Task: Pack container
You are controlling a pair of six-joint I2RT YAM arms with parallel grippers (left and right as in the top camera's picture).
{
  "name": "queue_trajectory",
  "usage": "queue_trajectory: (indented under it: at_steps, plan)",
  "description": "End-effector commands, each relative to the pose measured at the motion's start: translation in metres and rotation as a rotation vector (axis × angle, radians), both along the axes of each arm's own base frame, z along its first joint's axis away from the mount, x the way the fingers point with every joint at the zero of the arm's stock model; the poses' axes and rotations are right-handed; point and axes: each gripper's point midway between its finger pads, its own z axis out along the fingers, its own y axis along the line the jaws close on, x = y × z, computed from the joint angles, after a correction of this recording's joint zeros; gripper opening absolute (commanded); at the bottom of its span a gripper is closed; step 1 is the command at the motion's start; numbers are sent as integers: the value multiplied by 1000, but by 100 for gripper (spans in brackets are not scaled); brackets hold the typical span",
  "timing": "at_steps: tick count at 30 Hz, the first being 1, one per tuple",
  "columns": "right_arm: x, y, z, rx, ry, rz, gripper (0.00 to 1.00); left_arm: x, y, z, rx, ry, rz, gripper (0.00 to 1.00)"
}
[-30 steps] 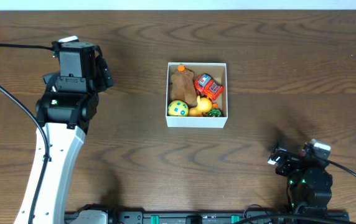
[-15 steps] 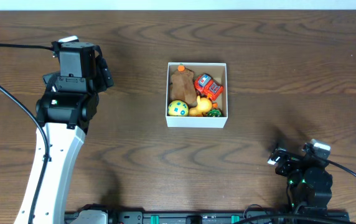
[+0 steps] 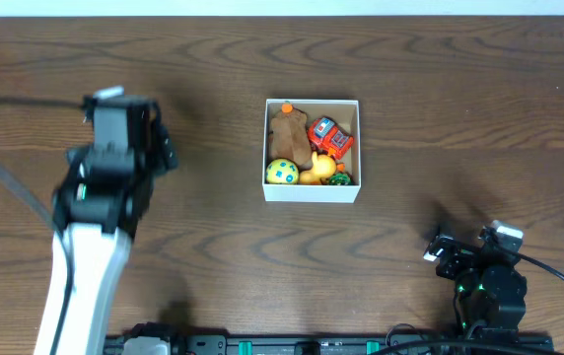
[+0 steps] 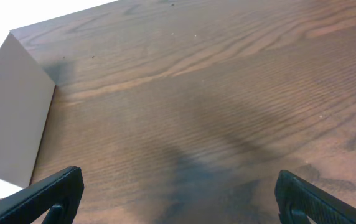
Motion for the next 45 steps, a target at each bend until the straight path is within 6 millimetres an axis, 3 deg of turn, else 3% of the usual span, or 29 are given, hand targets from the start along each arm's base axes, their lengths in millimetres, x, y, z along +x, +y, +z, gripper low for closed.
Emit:
queue_trajectory:
  at_steps: [1,6,12,27,45]
  plan:
    - [0,2,0,-9,-4,16,99,-30,7,11,-8,-141,29,98]
    - [0,2,0,-9,-4,16,99,-56,9,2,-36,-362,28,98]
    - [0,2,0,-9,-4,16,99,-83,10,-30,-47,-419,21,98]
    - [0,2,0,-9,-4,16,99,-100,5,-107,-157,-449,49,98]
    - [0,2,0,-9,-4,16,99,-102,5,-121,-160,-488,47,98]
